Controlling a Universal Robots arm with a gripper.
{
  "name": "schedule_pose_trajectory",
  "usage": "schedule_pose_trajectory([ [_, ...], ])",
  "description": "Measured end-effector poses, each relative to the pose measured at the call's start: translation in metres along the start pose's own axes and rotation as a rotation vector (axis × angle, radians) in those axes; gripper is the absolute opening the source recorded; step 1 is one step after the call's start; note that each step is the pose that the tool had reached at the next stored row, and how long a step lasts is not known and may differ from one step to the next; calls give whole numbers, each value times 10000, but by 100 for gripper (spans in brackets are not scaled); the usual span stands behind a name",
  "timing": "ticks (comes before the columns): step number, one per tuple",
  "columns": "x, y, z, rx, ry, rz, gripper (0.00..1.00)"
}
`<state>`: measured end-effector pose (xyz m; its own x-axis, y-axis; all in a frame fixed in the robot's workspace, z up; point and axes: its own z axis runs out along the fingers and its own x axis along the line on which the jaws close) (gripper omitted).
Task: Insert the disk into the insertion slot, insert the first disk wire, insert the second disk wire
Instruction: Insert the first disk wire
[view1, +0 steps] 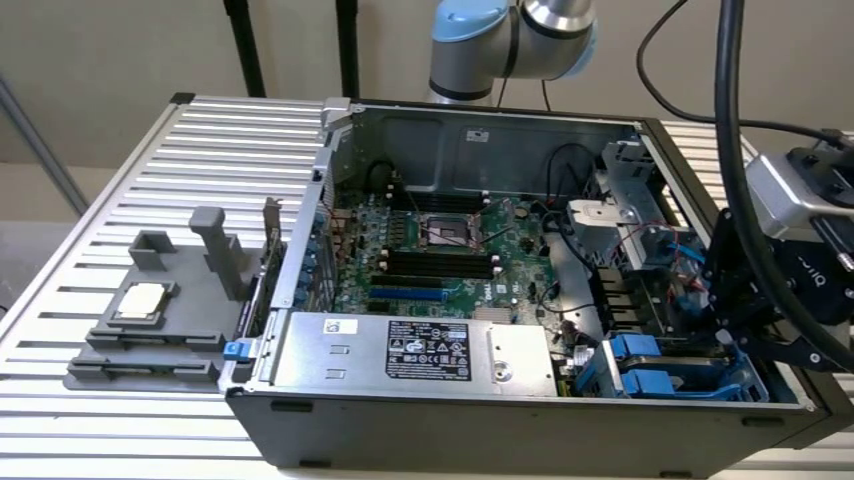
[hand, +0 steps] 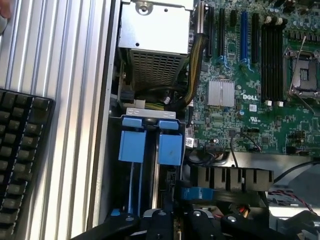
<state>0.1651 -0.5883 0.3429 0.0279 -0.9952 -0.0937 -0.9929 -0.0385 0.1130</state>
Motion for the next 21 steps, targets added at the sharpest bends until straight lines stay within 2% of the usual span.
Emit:
schedule_pose_trajectory([
  [3,-2,-5,0,-4,80,52,17],
  [12,-31,-8,17,5,148,193,17],
  [21,-51,-13,30,18,248,371,17],
])
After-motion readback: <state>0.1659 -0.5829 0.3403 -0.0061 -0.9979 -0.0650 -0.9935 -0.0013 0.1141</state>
